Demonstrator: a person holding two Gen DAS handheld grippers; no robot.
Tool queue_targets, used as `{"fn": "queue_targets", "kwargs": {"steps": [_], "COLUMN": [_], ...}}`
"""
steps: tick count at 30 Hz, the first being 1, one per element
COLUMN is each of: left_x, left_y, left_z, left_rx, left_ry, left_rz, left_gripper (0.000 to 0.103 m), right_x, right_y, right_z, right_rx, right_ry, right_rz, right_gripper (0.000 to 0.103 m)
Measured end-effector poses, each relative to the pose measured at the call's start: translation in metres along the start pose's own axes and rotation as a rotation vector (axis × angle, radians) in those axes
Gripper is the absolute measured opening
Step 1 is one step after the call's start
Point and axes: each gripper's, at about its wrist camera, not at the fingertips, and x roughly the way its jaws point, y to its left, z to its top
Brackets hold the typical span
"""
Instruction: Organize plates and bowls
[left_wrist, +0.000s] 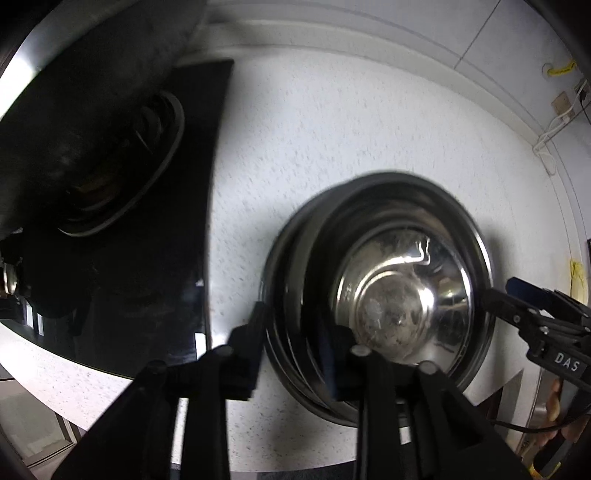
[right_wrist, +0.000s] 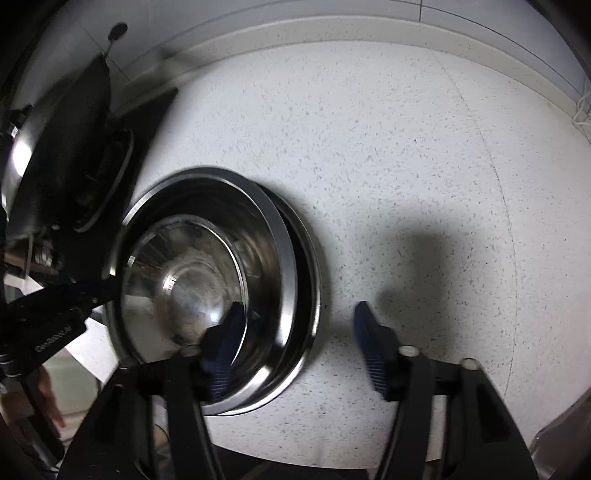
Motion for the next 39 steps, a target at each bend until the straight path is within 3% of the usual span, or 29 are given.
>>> {"fn": "queue_targets", "kwargs": {"steps": [2, 7, 12, 20, 26, 32, 38, 39], "left_x": [-0.01, -0.046, -0.089, -0.182, -0.251, -0.3, -0.332, -0.336], "left_y": [0.001, -0.011, -0.032, -0.083, -0.106, -0.108, -0.084, -0.079], "left_z": [0.0, -0.009, -0.032, -0.107, -0.172, -0.221, -0.28, -0.289], "left_rx": [-0.018, -0.026, -0.023, -0.016, 0.025, 0.049, 0.091, 0.097], "left_ry": [-0.027, -0.128, -0.246, -0.509, -0.662, -0.769, -0.812, -0.81], "left_rz": [-0.018, 0.0, 0.018, 0.056, 0.1, 0.104, 0.077, 0.075], "left_gripper": [0.045, 0.048, 0.048, 0.048, 0.048, 0.048, 0.048, 0.048], "right_x": [-0.008, -0.039, -0.082, -0.162, -0.218, -0.268, -0.298, -0.302], "right_y": [0.001, -0.006, -0.021, -0.045, -0.048, -0.036, -0.016, -0.01], "right_z": [0.0, -0.009, -0.04, -0.11, -0.155, -0.213, -0.271, -0.282], "right_rx": [-0.006, 0.004, 0.016, -0.039, 0.0, 0.016, 0.064, 0.08], "right_ry": [-0.021, -0.102, -0.197, -0.417, -0.556, -0.715, -0.797, -0.803], "right_rz": [-0.007, -0.004, 0.006, -0.042, -0.018, -0.076, -0.154, -0.168], "right_gripper": [0.061, 0.063, 0.066, 0.066, 0.067, 0.077, 0.102, 0.102]}}
